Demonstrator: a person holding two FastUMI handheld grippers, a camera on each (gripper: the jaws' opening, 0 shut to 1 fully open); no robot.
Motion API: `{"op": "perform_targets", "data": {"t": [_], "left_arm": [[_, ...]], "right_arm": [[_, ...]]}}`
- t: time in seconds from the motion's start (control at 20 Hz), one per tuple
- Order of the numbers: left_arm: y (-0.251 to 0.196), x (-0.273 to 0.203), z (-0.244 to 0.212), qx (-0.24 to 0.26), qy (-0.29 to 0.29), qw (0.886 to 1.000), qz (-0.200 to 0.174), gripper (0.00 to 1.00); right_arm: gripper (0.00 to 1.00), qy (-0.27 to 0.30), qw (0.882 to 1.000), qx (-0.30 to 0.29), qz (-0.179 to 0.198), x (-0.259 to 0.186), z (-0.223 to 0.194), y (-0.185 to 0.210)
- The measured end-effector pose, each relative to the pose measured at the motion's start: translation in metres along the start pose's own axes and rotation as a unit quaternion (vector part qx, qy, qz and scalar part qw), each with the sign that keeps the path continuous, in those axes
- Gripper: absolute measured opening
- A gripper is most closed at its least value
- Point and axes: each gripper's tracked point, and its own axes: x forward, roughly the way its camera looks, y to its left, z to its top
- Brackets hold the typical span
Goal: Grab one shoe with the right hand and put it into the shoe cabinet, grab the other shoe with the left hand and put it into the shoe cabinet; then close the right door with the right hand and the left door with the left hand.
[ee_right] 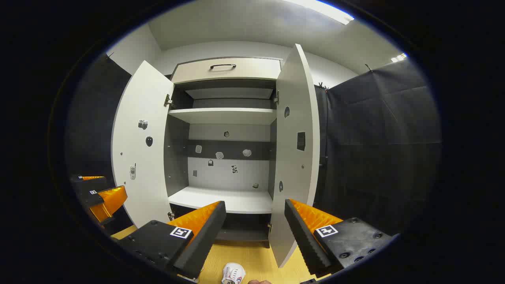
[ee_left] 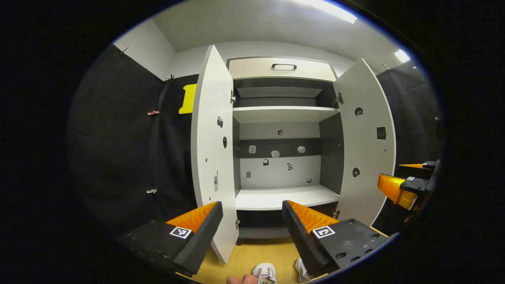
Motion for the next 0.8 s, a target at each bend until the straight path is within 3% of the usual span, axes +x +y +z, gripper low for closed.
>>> {"op": "perform_targets", "data": {"t": [0.8], "left_arm": [[0.008,0.001,0.001,-0.002,-0.003,1.000,0.010,0.95]], "right_arm": [[0.98,0.016,1.000,0.007,0.017,0.000,-0.007,0.015]]}}
